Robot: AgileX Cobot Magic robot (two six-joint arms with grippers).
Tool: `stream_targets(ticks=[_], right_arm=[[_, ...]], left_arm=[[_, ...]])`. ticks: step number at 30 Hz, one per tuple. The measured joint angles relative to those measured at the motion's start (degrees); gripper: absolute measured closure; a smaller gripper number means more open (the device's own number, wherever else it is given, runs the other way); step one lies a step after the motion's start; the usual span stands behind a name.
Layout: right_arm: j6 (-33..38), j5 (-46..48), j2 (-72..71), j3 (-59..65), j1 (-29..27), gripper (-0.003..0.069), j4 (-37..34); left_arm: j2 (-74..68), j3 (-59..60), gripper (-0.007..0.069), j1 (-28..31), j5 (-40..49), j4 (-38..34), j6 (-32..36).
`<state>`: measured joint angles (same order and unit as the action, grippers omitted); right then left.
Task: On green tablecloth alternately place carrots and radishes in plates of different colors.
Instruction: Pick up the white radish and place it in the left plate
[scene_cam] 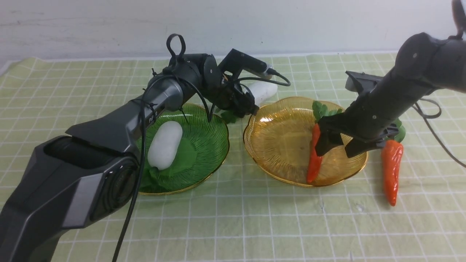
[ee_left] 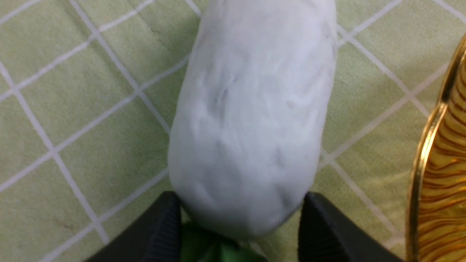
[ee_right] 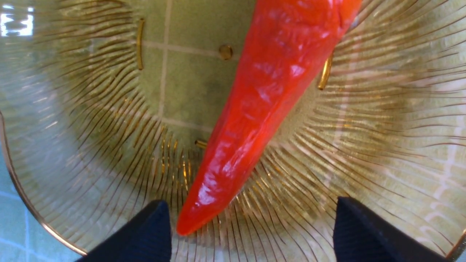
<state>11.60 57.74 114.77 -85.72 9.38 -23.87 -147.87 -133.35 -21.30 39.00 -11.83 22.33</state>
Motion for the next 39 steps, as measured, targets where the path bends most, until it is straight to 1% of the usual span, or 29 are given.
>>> stream_targets(ticks=[3, 4, 7, 9, 11, 15, 19, 23, 27, 29, 30, 31, 32, 33, 36, 39], right_arm=[[0.4, 0.5, 0.0, 0.0, 0.0, 0.0117, 0.0], [0.4, 0.6, 0.0, 0.0, 0.0, 0.0117, 0.0], [0.6, 1.2, 0.0, 0.0, 0.0, 0.0115, 0.0], [0.6, 1.4, 0.0, -0.1, 0.0, 0.0115, 0.0], [0.6, 3.2, 0.0, -1.2, 0.0, 0.0116, 0.6], [0.6, 5.9, -0.6, -3.8, 0.0, 0.0132, 1.3], [0.0, 10.8, -3.5, -7.3, 0.0, 0.0164, 4.0], [-1.3, 12.2, -5.9, -8.1, 0.0, 0.0188, 6.6], [-4.5, 13.1, -10.3, -8.2, 0.0, 0.0278, 12.7], [-5.5, 13.1, -11.6, -8.2, 0.0, 0.0314, 14.6], [-5.7, 13.1, -11.9, -8.2, 0.0, 0.0319, 15.1], [-6.2, 13.2, -12.7, -8.2, -0.2, 0.0355, 16.3], [-6.6, 13.2, -13.0, -8.2, -0.6, 0.0387, 16.6], [-6.6, 13.3, -13.0, -8.2, -0.7, 0.0393, 16.6], [-8.2, 13.2, -13.1, -6.7, -2.6, 0.0466, 17.3], [-10.4, 13.3, -12.5, -4.7, -4.6, 0.0479, 17.9]], left_arm=[[0.0, 0.0, 0.0522, -0.1, 0.6, 0.0, 0.2], [0.0, 0.0, 0.0559, -0.1, 0.9, 0.0, 0.3], [0.2, 0.0, 0.0616, -0.1, 1.6, 0.3, 0.4], [0.7, 0.0, 0.0624, -0.1, 2.1, 0.7, 0.4], [2.7, 0.0, 0.0632, -0.1, 4.1, 2.7, 0.2], [6.4, 0.0, 0.0632, -0.1, 6.2, 4.7, -1.2], [13.0, 0.0, 0.0632, -0.1, 10.3, 6.2, -3.3], [16.7, 0.0, 0.0632, -0.1, 13.5, 6.5, -3.8], [23.1, 0.0, 0.0632, -0.1, 19.5, 9.2, -5.1], [25.3, 0.0, 0.0632, -0.1, 22.5, 11.0, -5.7], [25.6, 0.0, 0.0632, -0.1, 23.2, 11.8, -5.9], [26.7, 0.0, 0.0632, -0.1, 24.8, 12.7, -6.3], [28.3, 0.0, 0.0632, -0.1, 27.7, 15.2, -6.9], [28.3, 0.0, 0.0632, -0.1, 28.5, 15.6, -7.2], [30.8, -0.1, 0.0632, 1.2, 32.7, 20.6, -9.3], [32.3, 0.3, 0.0632, 3.5, 33.1, 21.2, -11.7]])
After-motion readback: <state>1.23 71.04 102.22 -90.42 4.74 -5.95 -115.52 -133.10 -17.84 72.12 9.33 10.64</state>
